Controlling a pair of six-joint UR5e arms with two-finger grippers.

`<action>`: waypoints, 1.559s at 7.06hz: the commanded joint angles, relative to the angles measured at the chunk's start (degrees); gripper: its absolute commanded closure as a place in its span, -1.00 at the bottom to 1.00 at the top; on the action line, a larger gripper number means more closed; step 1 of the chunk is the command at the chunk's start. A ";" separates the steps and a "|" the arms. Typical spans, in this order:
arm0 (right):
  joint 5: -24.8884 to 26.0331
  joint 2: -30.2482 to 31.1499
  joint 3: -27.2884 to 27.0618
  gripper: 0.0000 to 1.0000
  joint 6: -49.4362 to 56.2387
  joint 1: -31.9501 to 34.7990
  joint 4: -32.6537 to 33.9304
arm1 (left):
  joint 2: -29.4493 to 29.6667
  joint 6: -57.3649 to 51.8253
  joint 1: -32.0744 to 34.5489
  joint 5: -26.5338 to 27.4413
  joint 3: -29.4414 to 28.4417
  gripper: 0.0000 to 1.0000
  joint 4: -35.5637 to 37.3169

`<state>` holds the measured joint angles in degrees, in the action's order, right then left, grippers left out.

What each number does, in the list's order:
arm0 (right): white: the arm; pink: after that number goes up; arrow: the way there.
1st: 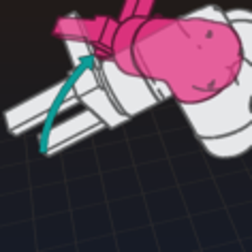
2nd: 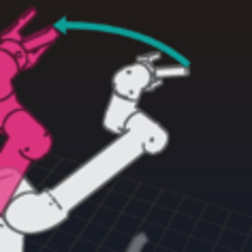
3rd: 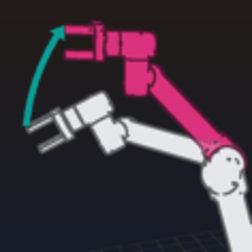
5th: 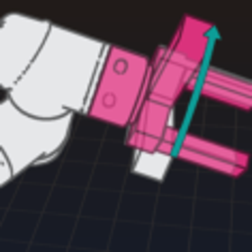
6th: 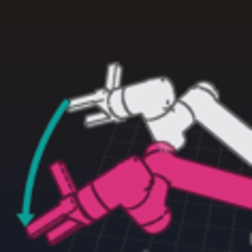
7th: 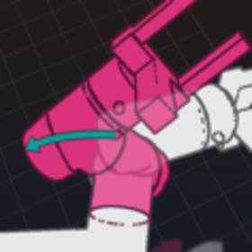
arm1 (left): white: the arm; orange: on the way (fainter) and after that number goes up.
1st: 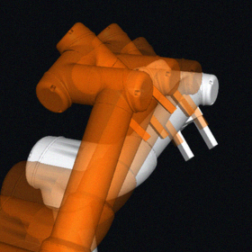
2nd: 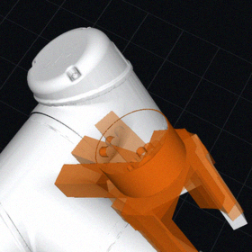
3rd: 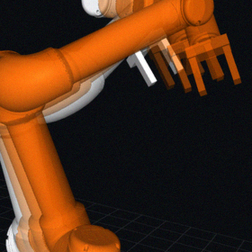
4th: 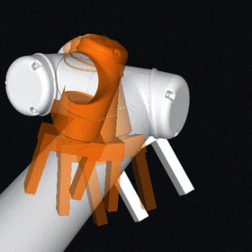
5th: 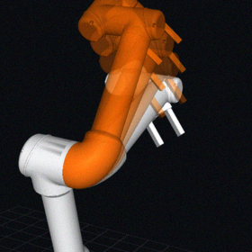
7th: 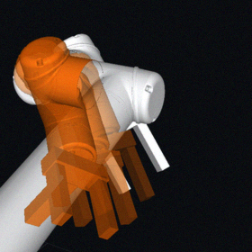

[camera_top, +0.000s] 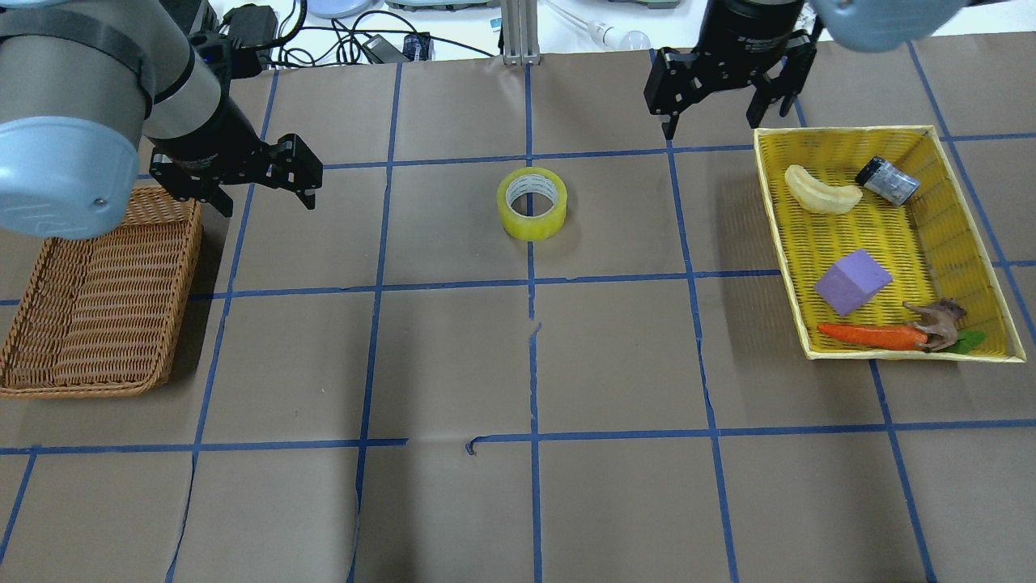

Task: Transfer tape with both arms
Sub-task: 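Move the left gripper toward the tape roll while the right arm returns above the tray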

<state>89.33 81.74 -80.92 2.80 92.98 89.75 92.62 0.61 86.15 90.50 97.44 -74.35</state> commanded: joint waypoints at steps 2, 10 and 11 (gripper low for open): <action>0.31 6.94 -5.48 -1.00 0.19 -0.61 0.78 | 9.48 5.34 1.64 -4.85 0.12 -1.00 16.03; 0.05 6.77 -5.91 -1.00 0.37 -0.61 0.78 | 30.77 21.45 15.88 -9.46 -2.95 -1.00 40.42; 0.05 6.77 -5.91 -1.00 0.37 -0.61 0.78 | 31.65 22.58 16.41 -9.55 -4.09 -1.00 40.42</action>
<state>89.32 88.53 -86.82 3.16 92.37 90.53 122.93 22.05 101.60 80.99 94.67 -34.23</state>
